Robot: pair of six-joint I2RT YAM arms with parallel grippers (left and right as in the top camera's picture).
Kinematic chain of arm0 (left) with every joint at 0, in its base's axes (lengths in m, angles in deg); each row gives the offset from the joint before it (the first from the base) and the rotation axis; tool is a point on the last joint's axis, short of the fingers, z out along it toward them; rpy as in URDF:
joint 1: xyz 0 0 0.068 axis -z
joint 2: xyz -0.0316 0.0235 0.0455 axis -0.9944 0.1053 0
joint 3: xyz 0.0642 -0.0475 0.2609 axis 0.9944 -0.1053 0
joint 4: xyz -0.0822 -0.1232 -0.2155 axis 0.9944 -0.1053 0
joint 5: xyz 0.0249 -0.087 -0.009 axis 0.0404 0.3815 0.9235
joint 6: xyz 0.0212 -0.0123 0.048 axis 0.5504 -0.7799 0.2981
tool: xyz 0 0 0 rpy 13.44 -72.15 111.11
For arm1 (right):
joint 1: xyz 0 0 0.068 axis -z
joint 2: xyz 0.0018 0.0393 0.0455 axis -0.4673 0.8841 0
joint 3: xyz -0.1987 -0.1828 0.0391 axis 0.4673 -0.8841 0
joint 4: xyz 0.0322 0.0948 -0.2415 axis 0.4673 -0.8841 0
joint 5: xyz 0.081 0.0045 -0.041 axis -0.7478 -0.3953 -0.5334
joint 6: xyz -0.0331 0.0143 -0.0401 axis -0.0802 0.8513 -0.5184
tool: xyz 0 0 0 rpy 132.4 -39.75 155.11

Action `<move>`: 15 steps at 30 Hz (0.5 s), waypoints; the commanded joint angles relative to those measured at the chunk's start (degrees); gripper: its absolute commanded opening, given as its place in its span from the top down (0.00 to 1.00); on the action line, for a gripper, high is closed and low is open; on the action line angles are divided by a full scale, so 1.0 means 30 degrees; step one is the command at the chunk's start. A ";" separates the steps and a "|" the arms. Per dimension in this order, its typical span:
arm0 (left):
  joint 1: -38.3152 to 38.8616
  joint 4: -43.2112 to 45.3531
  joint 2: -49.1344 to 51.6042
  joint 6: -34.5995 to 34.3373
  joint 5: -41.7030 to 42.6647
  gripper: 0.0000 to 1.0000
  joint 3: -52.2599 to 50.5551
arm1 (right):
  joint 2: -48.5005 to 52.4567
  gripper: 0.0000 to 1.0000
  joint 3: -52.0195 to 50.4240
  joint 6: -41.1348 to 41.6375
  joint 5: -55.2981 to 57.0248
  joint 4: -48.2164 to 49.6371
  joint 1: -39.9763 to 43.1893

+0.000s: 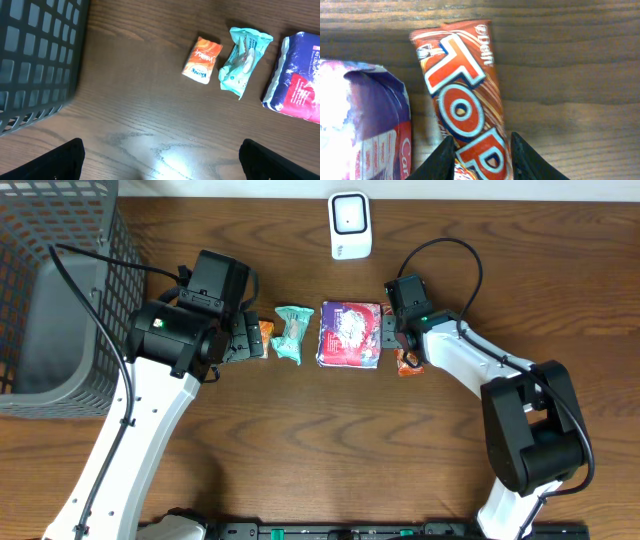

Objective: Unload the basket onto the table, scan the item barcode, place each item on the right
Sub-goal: 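Grasp the red TOP bar with the right gripper, then lift the TOP bar and carry it up to the scanner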

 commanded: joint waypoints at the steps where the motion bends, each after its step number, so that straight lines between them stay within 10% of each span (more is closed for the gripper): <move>1: -0.0102 -0.0051 -0.0095 -0.0168 -0.0044 0.02 0.0153 | 0.1027 0.64 0.0000 -0.0131 0.0299 0.0051 -0.0058; 9: -0.0102 -0.0051 -0.0095 -0.0168 -0.0044 0.02 0.0153 | 0.2273 0.48 0.0000 -0.0962 0.0291 0.0015 -0.0044; 15: -0.0102 -0.0051 -0.0095 -0.0168 -0.0044 0.02 0.0153 | 0.2259 0.84 0.0073 -0.0663 0.0204 -0.0401 0.0226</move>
